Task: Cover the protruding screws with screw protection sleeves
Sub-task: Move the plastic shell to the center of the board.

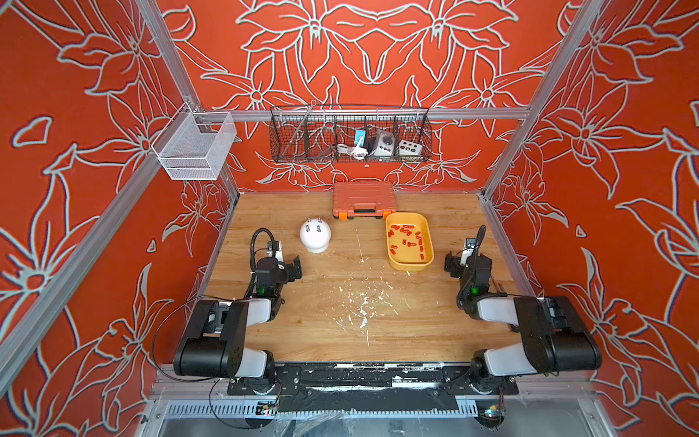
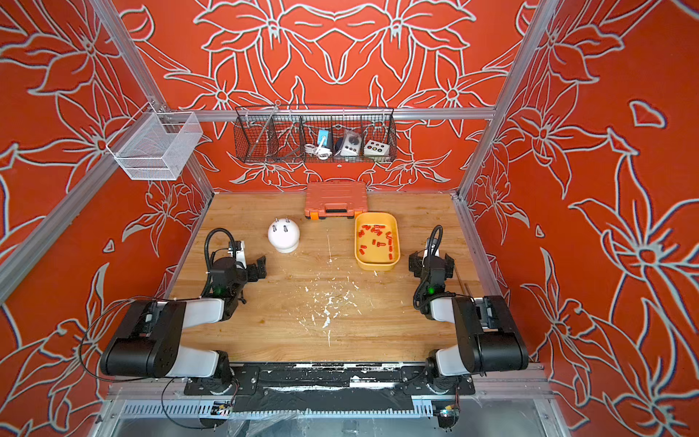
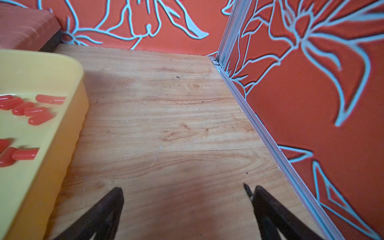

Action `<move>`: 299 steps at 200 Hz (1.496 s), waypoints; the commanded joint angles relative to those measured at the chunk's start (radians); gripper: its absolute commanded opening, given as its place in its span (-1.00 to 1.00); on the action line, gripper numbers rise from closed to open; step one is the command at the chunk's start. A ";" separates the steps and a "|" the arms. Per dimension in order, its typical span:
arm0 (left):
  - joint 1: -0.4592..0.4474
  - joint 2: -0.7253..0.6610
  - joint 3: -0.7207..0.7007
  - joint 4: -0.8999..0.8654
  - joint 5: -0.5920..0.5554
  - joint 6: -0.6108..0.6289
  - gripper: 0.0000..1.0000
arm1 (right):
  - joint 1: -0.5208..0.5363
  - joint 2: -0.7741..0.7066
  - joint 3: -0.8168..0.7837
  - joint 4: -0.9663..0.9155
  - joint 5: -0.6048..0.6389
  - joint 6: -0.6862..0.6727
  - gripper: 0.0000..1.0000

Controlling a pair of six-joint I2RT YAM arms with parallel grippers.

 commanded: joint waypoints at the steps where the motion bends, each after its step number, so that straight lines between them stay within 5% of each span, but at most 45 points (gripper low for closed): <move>1: 0.006 -0.004 0.008 0.003 0.010 0.008 1.00 | 0.005 -0.003 -0.007 0.020 0.015 0.004 0.97; 198: 0.009 -0.013 0.011 0.008 0.014 0.009 1.00 | 0.005 -0.004 -0.007 0.017 0.014 0.004 0.97; 212: -0.004 -0.084 0.078 -0.172 0.006 0.018 1.00 | 0.006 -0.006 -0.008 0.030 0.026 0.005 0.97; 233: -0.050 -0.214 0.202 -0.461 -0.149 -0.063 1.00 | 0.016 -0.061 0.004 -0.037 0.002 -0.023 0.97; 251: -0.099 -0.333 0.203 -0.467 -0.153 -0.132 1.00 | 0.075 -0.183 0.126 -0.334 0.056 -0.067 0.97; 259: -0.128 -0.370 0.226 -0.492 -0.153 -0.149 1.00 | 0.085 -0.235 0.197 -0.460 0.132 0.039 0.97; 272: -0.179 -0.400 0.296 -0.585 -0.174 -0.171 0.96 | 0.080 -0.310 0.326 -0.798 0.261 0.514 0.97; 278: -0.199 -0.403 0.329 -0.614 -0.171 -0.182 0.95 | 0.069 -0.326 0.349 -0.839 0.198 0.600 0.97; 299: -0.231 -0.355 0.436 -0.689 -0.093 -0.242 0.90 | 0.050 -0.309 0.430 -0.742 -0.255 0.521 0.96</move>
